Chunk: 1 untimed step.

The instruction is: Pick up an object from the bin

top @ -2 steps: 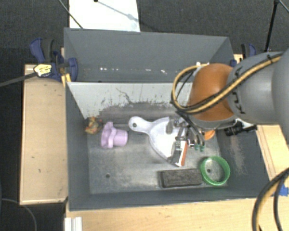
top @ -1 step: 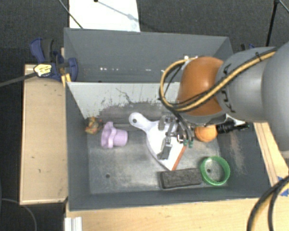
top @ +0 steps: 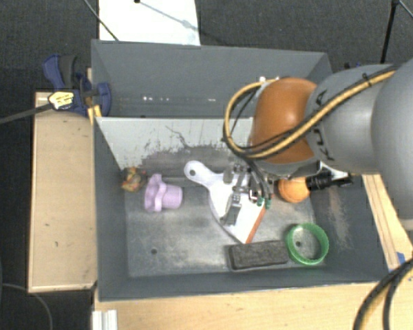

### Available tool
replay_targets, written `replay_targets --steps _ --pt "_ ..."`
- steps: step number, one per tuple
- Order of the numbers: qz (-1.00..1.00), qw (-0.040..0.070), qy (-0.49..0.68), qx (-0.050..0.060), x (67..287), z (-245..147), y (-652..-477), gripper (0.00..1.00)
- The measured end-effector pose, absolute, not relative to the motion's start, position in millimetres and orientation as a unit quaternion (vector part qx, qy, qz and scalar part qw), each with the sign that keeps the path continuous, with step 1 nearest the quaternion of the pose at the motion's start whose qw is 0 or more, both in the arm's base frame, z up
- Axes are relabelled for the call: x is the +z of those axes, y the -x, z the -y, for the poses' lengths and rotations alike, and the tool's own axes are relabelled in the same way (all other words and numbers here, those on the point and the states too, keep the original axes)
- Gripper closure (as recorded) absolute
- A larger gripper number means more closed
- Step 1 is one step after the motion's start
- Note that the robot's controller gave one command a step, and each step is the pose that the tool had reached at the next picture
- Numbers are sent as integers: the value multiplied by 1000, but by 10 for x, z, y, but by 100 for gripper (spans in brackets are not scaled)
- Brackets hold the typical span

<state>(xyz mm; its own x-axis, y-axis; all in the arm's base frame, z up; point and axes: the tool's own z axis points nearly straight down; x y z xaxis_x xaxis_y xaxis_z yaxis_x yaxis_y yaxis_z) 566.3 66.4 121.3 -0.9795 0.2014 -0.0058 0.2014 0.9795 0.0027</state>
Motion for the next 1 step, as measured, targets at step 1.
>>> replay_targets --steps 1 --pt "-974 1 -225 1 767 -398 -5448 0"
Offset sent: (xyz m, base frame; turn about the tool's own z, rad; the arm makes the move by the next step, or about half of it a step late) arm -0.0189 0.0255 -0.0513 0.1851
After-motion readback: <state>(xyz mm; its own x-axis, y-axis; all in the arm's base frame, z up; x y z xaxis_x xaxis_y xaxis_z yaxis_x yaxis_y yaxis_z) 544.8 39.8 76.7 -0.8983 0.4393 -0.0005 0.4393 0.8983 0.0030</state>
